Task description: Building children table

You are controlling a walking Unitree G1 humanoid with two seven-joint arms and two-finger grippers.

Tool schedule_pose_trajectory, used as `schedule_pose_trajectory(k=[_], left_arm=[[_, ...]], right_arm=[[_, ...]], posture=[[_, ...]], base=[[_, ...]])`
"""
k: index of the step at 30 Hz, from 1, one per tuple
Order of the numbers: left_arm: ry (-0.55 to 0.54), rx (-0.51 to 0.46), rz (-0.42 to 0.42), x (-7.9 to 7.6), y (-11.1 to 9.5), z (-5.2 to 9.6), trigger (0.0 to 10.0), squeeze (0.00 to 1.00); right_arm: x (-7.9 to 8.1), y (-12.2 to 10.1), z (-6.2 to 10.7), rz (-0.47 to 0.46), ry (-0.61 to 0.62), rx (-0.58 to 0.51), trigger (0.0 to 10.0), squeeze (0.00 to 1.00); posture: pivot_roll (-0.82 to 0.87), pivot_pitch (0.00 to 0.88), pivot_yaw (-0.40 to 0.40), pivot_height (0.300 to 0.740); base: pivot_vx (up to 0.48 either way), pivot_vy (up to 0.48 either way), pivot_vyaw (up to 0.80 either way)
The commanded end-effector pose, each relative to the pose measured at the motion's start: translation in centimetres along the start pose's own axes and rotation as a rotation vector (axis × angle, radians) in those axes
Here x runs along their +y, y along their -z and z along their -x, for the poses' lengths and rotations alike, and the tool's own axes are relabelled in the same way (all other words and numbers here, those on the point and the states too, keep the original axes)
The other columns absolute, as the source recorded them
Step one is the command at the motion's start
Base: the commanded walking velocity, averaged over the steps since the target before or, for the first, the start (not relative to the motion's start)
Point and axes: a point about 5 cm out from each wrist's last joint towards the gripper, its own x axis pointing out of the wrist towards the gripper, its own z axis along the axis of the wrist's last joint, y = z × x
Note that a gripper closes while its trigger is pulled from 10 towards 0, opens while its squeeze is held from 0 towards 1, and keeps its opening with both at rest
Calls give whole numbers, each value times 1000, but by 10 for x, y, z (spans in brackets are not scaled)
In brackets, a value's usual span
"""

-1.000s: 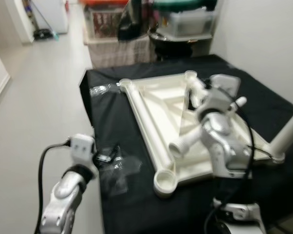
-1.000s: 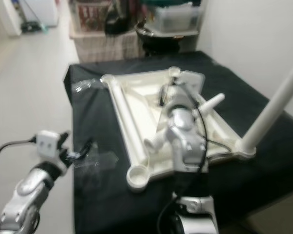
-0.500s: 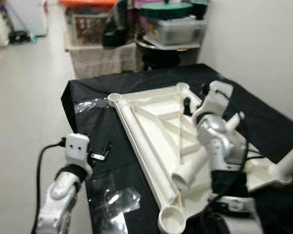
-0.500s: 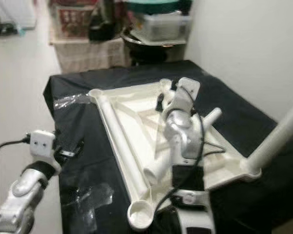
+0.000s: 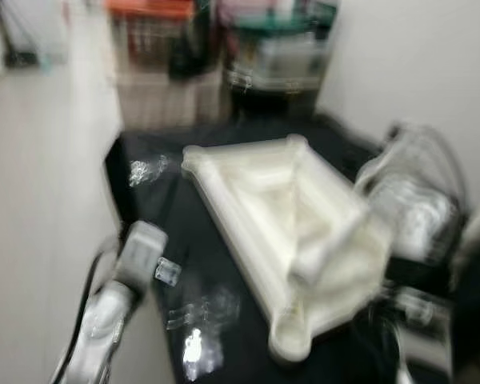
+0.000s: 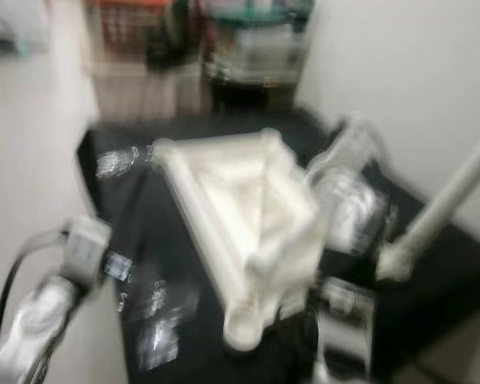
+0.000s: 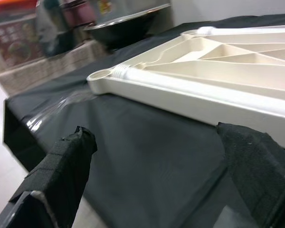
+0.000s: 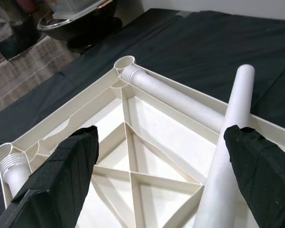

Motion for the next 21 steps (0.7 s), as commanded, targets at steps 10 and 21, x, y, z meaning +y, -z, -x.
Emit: schedule_pose_trajectory(k=[10, 21], left_arm=[[-5, -7, 14, -3, -2, -3, 10000, 0], [-125, 3, -14, 9, 1, 0, 10000, 0]], right_arm=[[15, 32, 4, -36, -50, 107, 10000, 0], [17, 38, 4, -46, -133, 168, 10000, 0]], posture=[[70, 0, -100, 740], [68, 0, -100, 740]], base=[[0, -418, 0], [0, 0, 0]])
